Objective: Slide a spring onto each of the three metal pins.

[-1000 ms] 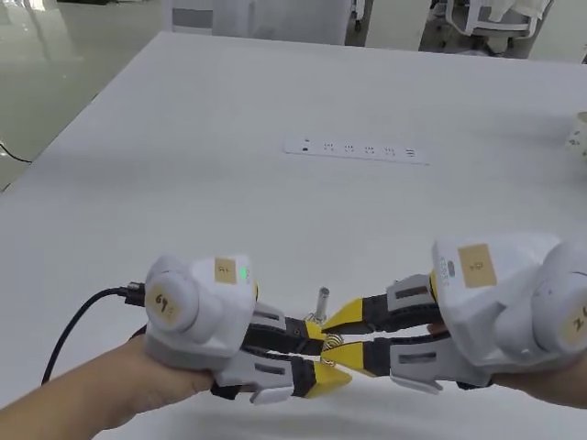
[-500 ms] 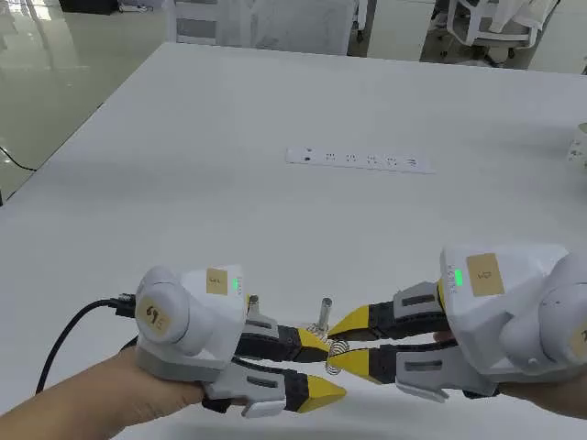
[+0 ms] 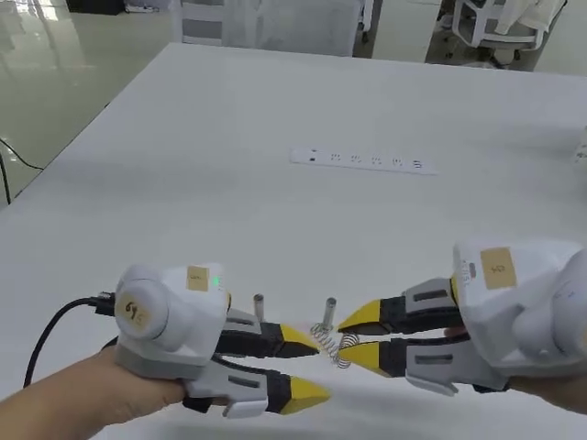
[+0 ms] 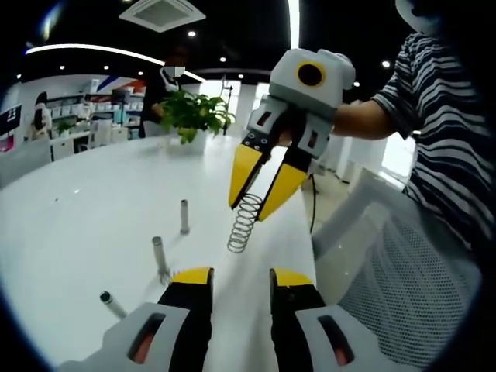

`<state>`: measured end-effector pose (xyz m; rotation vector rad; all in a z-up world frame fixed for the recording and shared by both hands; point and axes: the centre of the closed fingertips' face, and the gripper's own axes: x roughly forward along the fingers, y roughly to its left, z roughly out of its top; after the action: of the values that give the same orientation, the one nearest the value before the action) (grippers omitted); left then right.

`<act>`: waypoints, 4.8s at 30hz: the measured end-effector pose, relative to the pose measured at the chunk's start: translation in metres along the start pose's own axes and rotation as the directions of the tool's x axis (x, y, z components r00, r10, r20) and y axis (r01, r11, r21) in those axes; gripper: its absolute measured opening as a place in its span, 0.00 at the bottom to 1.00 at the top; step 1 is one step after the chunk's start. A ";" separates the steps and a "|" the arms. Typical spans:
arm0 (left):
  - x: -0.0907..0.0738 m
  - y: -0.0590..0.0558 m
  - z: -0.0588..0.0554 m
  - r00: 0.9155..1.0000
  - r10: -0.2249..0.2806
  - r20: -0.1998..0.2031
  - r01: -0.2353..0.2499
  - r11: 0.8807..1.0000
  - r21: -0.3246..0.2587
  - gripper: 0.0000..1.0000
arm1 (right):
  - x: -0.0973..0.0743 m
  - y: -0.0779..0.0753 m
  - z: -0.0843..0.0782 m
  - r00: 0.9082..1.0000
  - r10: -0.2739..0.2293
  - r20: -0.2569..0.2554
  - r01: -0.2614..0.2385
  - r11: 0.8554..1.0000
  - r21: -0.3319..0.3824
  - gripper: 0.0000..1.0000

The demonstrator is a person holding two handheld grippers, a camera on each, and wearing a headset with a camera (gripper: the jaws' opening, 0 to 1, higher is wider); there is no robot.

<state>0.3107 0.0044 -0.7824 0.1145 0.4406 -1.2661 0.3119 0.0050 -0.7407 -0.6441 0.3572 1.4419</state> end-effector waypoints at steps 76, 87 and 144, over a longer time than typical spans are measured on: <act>-0.121 0.060 -0.038 0.915 0.399 0.061 -0.381 0.903 -0.197 0.98 | -0.035 -0.048 -0.056 0.984 -0.159 -0.087 0.168 0.979 0.114 0.07; -0.120 0.059 -0.037 0.914 0.399 0.068 -0.379 0.903 -0.201 0.98 | -0.037 -0.072 -0.057 0.973 -0.214 -0.084 0.224 0.962 0.154 0.07; -0.128 0.063 -0.033 0.898 0.433 0.083 -0.404 0.884 -0.236 0.93 | -0.036 -0.107 -0.078 0.947 -0.309 -0.090 0.321 0.896 0.306 0.07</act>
<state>0.3324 0.1493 -0.7740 -0.0568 0.4065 -0.7861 0.4248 -0.0716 -0.7599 -0.4437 0.4813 1.0326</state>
